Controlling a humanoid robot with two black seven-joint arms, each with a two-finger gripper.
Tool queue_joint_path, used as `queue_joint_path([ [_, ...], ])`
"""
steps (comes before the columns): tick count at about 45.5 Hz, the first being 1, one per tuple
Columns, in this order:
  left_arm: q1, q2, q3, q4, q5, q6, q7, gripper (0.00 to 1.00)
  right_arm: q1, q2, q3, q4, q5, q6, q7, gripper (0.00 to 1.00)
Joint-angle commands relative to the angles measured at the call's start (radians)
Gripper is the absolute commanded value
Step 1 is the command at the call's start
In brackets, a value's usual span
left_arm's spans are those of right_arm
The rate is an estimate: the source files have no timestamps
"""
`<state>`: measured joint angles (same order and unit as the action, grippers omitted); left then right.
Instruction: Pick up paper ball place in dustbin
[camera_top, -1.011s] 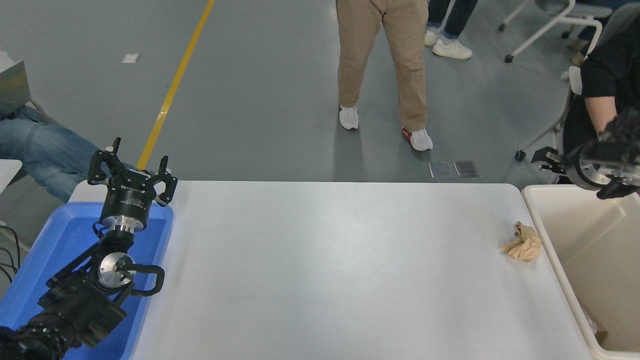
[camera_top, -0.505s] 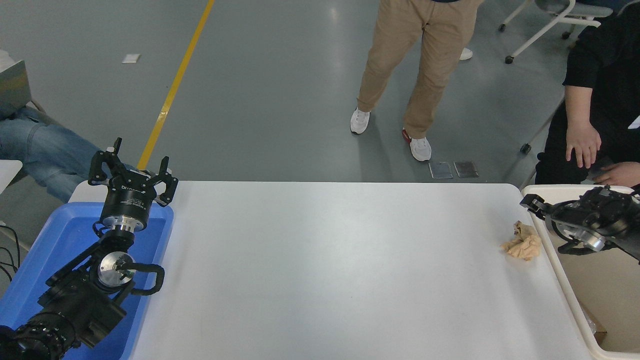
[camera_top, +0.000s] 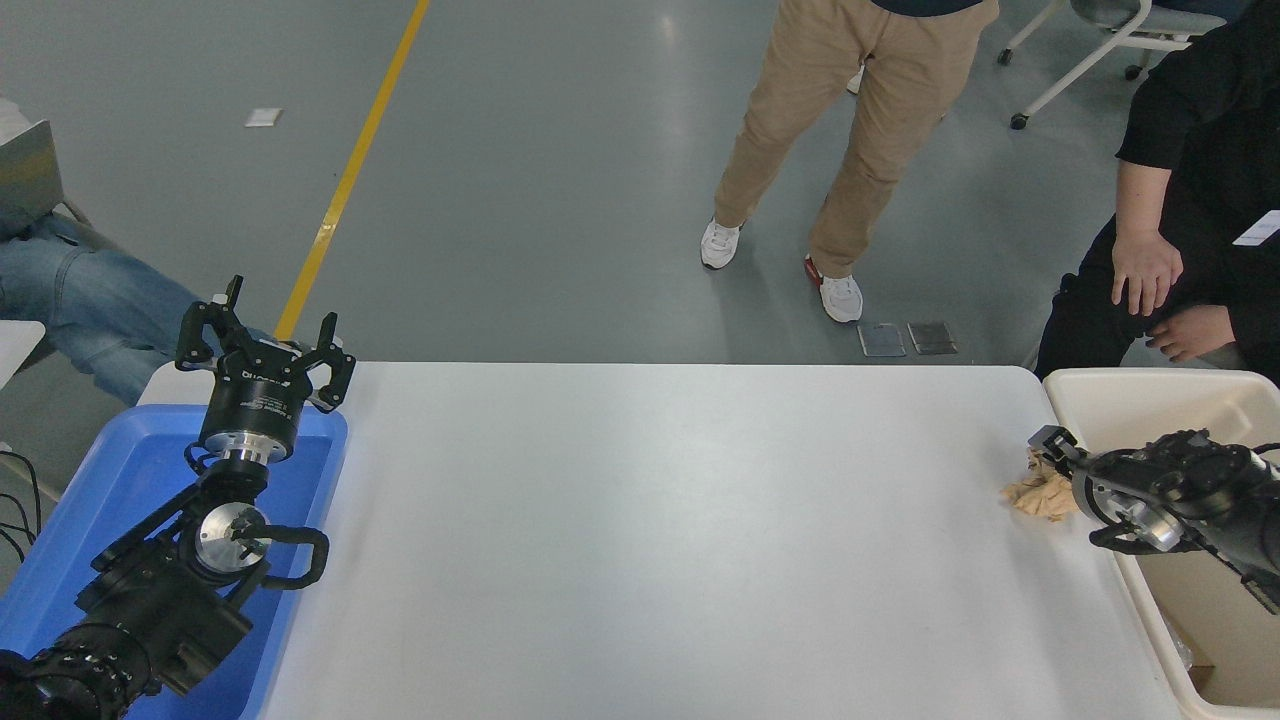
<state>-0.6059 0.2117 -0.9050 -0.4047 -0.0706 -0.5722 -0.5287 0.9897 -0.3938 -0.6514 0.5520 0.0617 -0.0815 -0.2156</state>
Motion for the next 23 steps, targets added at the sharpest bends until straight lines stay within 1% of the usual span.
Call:
queue_joint_path([
  [1, 0.000, 0.000, 0.000, 0.000, 0.000, 0.000, 0.001, 0.99, -0.006, 0.006, 0.015, -0.007, 0.000, -0.015, 0.001, 1.00],
  [6, 0.000, 0.000, 0.000, 0.000, 0.000, 0.000, -0.001, 0.99, -0.009, 0.021, 0.015, -0.011, -0.002, -0.035, 0.001, 1.00],
  [18, 0.000, 0.000, 0.000, 0.000, 0.000, 0.000, 0.001, 0.99, -0.016, 0.039, 0.015, -0.014, -0.014, -0.049, 0.004, 0.93],
  [21, 0.000, 0.000, 0.000, 0.000, 0.000, 0.000, -0.001, 0.99, -0.017, 0.039, 0.015, -0.014, -0.017, -0.050, 0.004, 0.84],
  [23, 0.000, 0.000, 0.000, 0.001, 0.000, 0.000, -0.001, 0.99, -0.019, 0.039, 0.013, -0.012, -0.017, -0.049, 0.004, 0.75],
])
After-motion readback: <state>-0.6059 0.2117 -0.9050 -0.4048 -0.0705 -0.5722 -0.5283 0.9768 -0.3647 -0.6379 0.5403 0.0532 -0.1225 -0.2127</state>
